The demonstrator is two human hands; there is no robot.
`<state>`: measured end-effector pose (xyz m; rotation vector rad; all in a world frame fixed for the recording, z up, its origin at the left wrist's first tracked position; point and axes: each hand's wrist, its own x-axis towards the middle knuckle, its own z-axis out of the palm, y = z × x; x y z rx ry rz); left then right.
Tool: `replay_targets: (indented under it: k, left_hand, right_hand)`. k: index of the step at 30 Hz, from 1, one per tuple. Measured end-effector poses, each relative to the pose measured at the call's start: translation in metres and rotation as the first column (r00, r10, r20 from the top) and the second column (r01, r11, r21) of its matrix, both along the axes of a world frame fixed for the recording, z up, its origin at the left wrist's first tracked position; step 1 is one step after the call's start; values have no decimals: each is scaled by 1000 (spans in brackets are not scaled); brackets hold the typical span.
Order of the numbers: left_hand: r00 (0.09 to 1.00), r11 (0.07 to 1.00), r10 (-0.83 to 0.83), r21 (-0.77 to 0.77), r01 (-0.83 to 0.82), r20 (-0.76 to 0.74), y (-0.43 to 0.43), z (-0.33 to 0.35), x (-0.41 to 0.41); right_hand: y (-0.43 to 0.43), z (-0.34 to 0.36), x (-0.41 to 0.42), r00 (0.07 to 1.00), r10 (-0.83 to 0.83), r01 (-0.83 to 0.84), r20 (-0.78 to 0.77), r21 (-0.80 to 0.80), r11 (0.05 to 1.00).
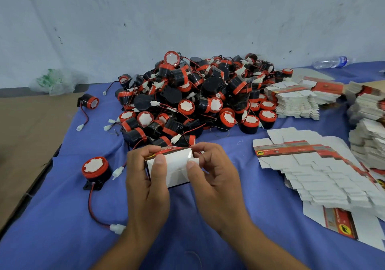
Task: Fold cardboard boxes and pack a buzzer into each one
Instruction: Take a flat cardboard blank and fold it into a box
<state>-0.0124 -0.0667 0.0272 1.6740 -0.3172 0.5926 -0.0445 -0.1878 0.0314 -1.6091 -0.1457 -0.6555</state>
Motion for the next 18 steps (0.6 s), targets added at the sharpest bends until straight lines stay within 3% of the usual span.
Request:
replay_targets:
  k: [3, 6, 12, 18]
  left_hand:
    - [1000, 1000, -5, -4, 5, -2, -1, -1, 0]
    - [999, 998, -41, -55, 39, -32, 2, -2, 2]
    - [948, 954, -295, -92, 286, -116, 5, -2, 6]
    - [909, 919, -386, 20, 393, -157, 10, -3, 8]
  right_hand:
    - [-1, -1, 1, 1000, 24, -24, 12, 31, 999]
    - [-7, -2, 6, 980, 197, -189, -42, 140, 972]
    - [-32, 4, 13, 824, 540, -483, -173, 284, 828]
    - [-44, 9, 10, 812, 547, -526, -205, 148, 837]
